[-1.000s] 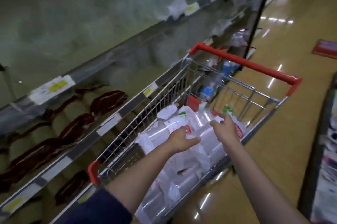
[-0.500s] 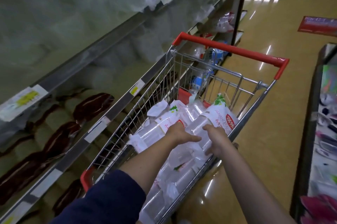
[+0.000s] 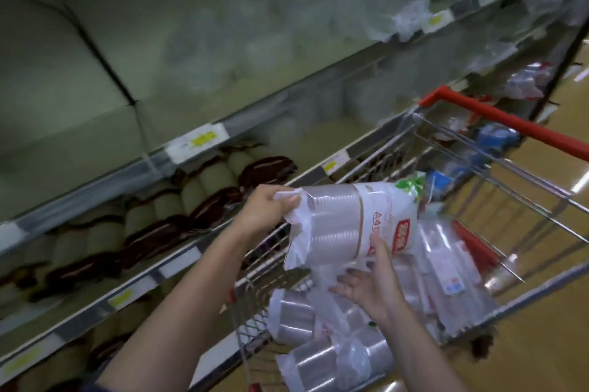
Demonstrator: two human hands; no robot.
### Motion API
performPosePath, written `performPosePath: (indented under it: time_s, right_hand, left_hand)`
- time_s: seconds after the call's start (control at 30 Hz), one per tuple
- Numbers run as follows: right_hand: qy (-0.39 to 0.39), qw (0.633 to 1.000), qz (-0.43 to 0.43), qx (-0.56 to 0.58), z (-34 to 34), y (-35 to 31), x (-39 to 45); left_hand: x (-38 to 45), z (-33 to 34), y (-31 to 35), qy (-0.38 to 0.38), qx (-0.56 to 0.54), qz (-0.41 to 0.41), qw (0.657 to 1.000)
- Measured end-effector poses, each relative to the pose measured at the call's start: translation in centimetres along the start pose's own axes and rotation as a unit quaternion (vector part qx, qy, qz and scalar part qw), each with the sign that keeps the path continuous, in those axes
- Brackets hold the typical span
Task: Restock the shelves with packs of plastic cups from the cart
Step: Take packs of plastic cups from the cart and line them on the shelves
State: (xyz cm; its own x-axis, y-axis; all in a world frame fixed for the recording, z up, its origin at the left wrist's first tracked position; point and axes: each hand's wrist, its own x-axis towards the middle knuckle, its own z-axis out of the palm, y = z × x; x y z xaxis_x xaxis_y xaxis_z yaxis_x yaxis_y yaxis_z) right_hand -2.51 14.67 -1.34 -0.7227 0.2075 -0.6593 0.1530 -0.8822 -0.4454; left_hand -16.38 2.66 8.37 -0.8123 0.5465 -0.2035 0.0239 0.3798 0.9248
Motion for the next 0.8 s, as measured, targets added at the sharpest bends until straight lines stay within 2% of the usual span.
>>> performPosePath:
  time_s: [0.17, 0.27, 0.37, 0.53, 0.6, 0.7, 0.8]
  right_hand:
    - [-0.204, 0.977, -0.055, -0.006, 9.3, 2.0, -0.4]
    - [-0.285, 0.951, -0.095, -0.069, 15.0, 2.9, -1.1]
    - [-0.337, 0.924, -0.121, -0.134, 21.1, 4.0, -1.4]
    - [-0.359, 0.880, -0.124, -0.286, 31.2, 6.9, -1.6]
    - [-0.349, 0.861, -0.125, -0.347, 35.1, 8.6, -1.5]
    - [-0.345, 0.839, -0.120, -0.403, 40.8, 11.6, -1.6]
    - [-0.343, 0.824, -0.122, -0.434, 46.0, 14.6, -1.9]
  left_hand:
    - [-5.6, -9.0, 0.5, 0.106, -0.117, 0.014, 0.987]
    - [-9.2, -14.0, 0.1, 0.184, -0.126, 0.054, 0.973]
    - [-12.8, -18.9, -0.2, 0.250, -0.109, 0.058, 0.960]
    - [-17.7, -27.4, -0.7, 0.336, -0.009, 0.070, 0.939]
    - [-19.1, -30.2, -0.9, 0.346, 0.035, 0.064, 0.935]
    - [-20.5, -33.7, -1.4, 0.342, 0.039, 0.049, 0.938]
    - [-21.3, -37.0, -2.0, 0.381, 0.072, 0.013, 0.922]
